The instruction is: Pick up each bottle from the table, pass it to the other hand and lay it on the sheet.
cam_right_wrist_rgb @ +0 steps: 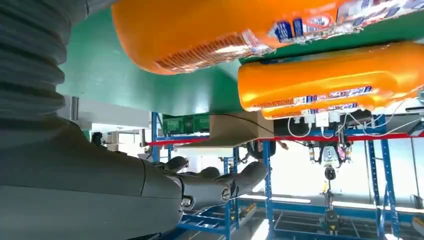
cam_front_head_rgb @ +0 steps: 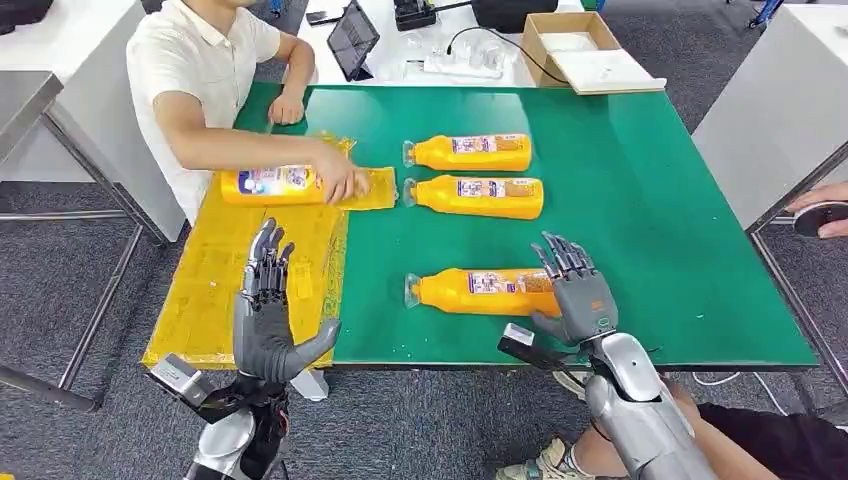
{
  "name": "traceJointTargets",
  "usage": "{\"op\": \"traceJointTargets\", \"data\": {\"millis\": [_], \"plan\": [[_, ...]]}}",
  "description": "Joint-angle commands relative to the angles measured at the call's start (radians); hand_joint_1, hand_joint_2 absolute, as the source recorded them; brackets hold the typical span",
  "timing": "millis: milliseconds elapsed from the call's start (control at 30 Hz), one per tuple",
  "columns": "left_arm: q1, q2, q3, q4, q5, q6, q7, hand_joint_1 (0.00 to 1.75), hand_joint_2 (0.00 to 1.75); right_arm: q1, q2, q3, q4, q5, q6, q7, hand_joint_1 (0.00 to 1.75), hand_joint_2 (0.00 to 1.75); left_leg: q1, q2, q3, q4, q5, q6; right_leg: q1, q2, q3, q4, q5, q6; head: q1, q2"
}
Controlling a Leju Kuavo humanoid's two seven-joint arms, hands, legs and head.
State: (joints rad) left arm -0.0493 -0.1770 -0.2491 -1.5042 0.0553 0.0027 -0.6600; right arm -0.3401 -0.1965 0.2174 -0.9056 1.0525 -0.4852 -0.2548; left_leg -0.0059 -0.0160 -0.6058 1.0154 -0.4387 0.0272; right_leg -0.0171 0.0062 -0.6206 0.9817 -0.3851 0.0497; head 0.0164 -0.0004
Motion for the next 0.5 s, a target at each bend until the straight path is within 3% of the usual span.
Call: {"op": "traceJointTargets", "data": {"millis": [33,233,500], "plan": [[-0.017,0.026,-0.019,0.026,-0.001,0.006,-0.012,0.00,1.75,-0.100,0.005,0.012,0.156,0.035,0.006,0.055,0.00,1.75,0.001,0.002,0.003,0.000,-0.001,-0.002,0.001,0.001,0.003,0.000,-0.001,-0.002,-0.001,0.000],[-0.053,0.021,-0.035,0.069,0.002,0.003,-0.007,0.00,1.75,-0.216,0.046,0.002,0.367,-0.013,0.078,0.025,0.00,1.75,0.001,0.004,0.004,0.000,-0.001,-0.002,0.001,0.002,0.003,-0.001,0.000,-0.002,-0.001,0.000],[-0.067,0.031,-0.051,0.071,-0.002,-0.003,0.015,0.00,1.75,-0.292,0.076,0.065,0.501,0.029,0.212,0.102,0.00,1.75,0.001,0.004,0.004,-0.001,-0.001,-0.002,0.001,0.002,0.003,0.000,0.000,-0.002,0.000,0.000]]}}
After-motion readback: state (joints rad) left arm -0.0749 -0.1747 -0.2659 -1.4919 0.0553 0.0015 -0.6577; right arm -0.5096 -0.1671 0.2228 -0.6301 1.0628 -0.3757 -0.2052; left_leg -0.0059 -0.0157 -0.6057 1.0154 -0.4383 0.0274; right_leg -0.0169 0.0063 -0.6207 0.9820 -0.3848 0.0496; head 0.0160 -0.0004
